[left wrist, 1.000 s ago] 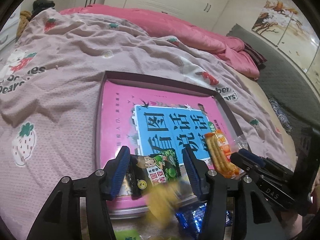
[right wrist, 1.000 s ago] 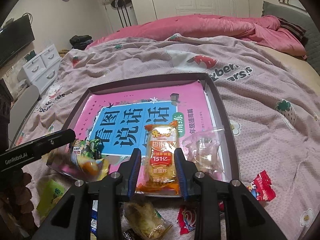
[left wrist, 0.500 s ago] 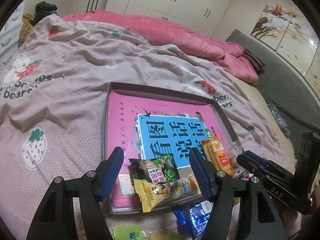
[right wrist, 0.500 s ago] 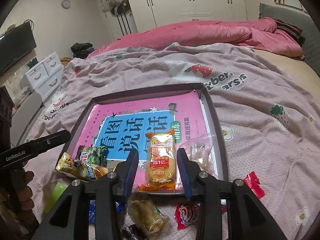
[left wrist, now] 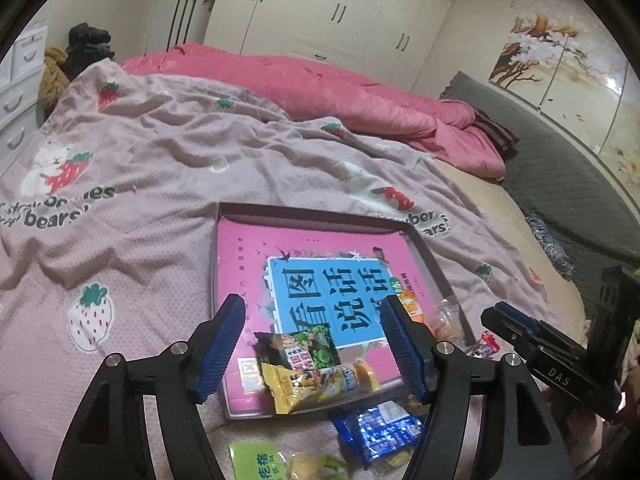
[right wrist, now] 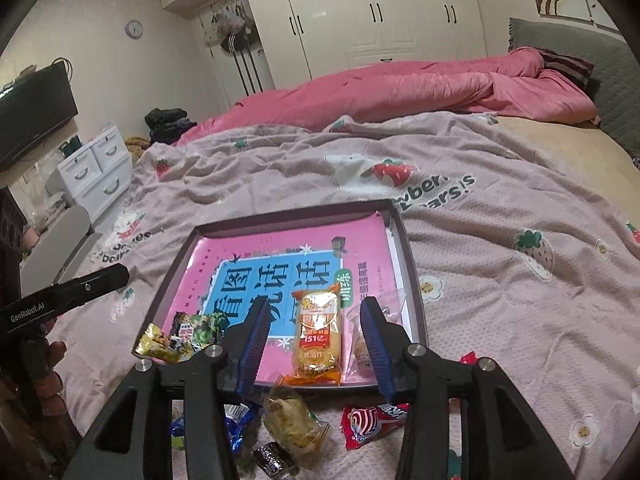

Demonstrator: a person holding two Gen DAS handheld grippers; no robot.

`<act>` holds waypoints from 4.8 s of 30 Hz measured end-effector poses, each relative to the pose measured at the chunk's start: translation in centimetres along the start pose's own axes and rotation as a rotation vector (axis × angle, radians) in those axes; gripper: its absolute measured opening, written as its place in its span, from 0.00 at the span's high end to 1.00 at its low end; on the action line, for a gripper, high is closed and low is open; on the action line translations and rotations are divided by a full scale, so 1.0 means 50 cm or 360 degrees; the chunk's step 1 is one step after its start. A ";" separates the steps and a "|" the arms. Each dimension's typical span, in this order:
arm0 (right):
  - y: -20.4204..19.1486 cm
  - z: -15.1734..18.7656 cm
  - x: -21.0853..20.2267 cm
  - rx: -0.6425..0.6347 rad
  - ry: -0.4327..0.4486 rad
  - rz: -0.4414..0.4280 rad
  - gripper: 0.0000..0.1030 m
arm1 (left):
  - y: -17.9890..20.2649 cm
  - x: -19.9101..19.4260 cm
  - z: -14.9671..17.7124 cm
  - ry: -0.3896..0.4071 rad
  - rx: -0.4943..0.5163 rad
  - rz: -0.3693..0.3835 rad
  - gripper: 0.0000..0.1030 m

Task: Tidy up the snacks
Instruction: 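Withdraw both tools from the tray back toward the snack pile, then grasp the blue biscuit pack with the left tool while the right tool grasps the clear chip bag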

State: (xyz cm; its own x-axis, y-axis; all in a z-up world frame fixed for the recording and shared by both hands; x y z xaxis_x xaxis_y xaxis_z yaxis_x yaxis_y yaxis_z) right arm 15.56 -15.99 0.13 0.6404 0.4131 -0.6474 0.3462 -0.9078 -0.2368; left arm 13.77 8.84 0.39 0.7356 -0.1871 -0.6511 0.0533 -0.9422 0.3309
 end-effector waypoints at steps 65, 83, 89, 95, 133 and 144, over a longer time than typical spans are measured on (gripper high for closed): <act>-0.020 0.134 -0.063 -0.0178 -0.0172 0.0016 0.45 | 0.145 0.044 0.182 -0.0506 0.0162 0.0098 0.29; 0.005 0.174 -0.011 -0.0192 -0.0315 -0.0020 0.45 | 0.147 0.111 0.211 -0.0621 0.0131 -0.0094 0.29; 0.003 0.184 0.005 -0.0210 -0.0353 -0.0020 0.45 | 0.135 0.131 0.216 -0.0656 0.0099 -0.0120 0.29; 0.001 0.188 0.022 -0.0198 -0.0375 -0.0051 0.45 | 0.125 0.135 0.216 -0.0676 0.0085 -0.0115 0.29; -0.054 0.197 0.088 -0.0430 -0.0351 -0.0232 0.60 | 0.092 0.129 0.231 -0.0763 0.0030 -0.0079 0.33; -0.047 0.200 0.097 -0.0393 -0.0366 -0.0257 0.60 | 0.089 0.138 0.234 -0.0756 0.0024 -0.0083 0.39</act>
State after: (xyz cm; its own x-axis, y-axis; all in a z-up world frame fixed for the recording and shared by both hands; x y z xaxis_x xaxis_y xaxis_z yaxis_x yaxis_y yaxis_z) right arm 11.01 -12.58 -9.69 0.4031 0.4973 -0.7682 0.6031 -0.7757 -0.1857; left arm 11.17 0.12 -10.60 0.3421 -0.2425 -0.9078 0.0695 -0.9569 0.2818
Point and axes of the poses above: each gripper's, at about its wrist camera, not at the fingertips, and x roughly the way its jaws point, y to its right, z to its underside, the point moved 4 cm from there along x, roughly the way its jaws point
